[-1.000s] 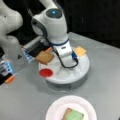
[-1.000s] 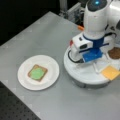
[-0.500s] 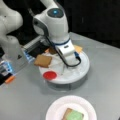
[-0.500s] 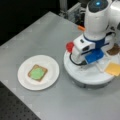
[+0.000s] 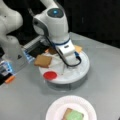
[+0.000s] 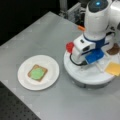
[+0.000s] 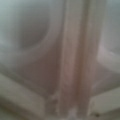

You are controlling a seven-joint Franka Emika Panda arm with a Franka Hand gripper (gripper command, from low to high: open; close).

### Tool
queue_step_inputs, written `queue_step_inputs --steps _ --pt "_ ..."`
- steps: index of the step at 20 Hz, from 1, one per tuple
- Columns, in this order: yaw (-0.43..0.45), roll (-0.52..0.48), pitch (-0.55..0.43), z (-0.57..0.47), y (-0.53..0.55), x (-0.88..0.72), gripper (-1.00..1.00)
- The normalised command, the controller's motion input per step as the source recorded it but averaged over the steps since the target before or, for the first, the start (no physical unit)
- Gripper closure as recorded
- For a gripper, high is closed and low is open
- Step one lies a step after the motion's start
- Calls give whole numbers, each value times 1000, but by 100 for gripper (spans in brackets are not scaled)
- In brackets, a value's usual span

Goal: Ingredient selection for cheeseburger or sandwich

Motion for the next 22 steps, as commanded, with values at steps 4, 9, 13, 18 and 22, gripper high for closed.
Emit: queue_step_inputs --steps 4,9,13,18,22 --pt "-43 62 147 129 211 33 -100" --pt "-201 36 123 148 270 -57 -100" --pt "-193 14 63 118 287 -52 -100" --pt "-86 21 41 98 293 30 -100" --pt "-80 4 44 174 297 40 -100"
